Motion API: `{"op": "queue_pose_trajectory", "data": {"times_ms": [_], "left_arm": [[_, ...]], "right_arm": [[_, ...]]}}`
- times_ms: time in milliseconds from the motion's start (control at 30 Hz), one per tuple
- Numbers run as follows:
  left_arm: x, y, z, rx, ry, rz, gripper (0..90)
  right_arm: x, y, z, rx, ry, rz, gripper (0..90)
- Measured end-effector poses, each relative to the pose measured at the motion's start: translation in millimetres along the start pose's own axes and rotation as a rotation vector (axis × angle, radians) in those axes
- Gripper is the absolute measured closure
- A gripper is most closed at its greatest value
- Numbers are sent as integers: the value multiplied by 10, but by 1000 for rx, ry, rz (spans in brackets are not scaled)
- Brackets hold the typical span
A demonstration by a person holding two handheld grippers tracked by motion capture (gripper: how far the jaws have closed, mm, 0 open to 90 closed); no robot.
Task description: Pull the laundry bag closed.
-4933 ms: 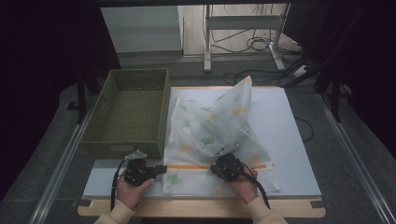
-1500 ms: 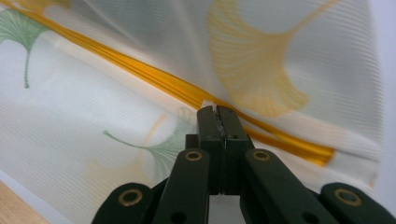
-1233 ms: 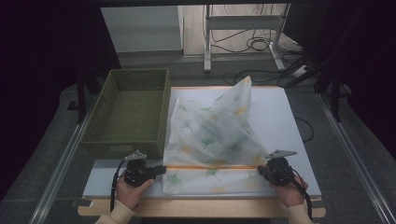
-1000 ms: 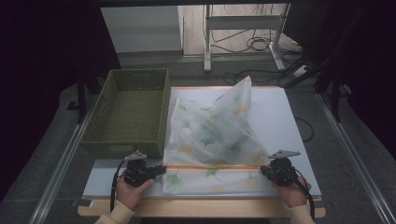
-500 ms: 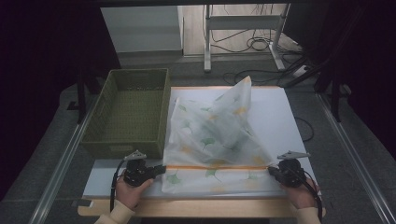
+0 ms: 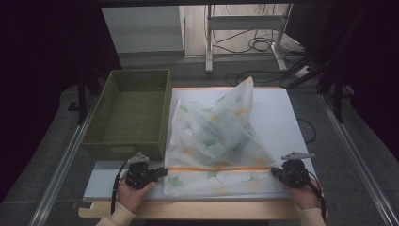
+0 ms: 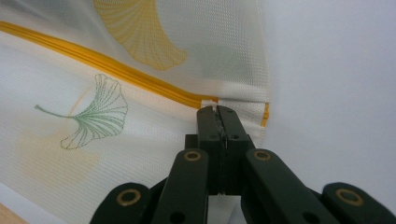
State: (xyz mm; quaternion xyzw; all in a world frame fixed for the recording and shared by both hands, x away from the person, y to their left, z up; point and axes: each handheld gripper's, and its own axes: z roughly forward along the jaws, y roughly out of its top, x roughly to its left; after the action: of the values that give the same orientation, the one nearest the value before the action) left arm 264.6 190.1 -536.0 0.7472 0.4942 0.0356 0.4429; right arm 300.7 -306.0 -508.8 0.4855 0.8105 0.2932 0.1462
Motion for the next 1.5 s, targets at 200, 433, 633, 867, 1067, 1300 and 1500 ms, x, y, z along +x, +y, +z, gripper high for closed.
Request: {"op": "queue_pose_trajectory", "data": {"times_ms": [200,433,633,867,1067,1300,1500], "left_arm": [[-36,-9,-35,-19,19,49,723],[-38,-40,-104,-27,57,76,511],[56,-77,-253,-57,106,71,425],[217,-99,-391,-62,154,78,402],[324,-124,-424,-39,193,79,382],[381,-131,-458,-46,220,62,369],[357,-110,-413,-38,217,74,364]], "right_arm": [[0,27,-85,-21,18,-6,711],[-51,46,-177,-107,15,21,521],[-101,77,-178,-143,23,9,451],[-293,5,-246,-183,14,1,418],[-578,-131,-335,-216,-19,58,400],[-639,-168,-314,-215,-6,73,389],[-583,-156,-311,-216,2,52,380]]}}
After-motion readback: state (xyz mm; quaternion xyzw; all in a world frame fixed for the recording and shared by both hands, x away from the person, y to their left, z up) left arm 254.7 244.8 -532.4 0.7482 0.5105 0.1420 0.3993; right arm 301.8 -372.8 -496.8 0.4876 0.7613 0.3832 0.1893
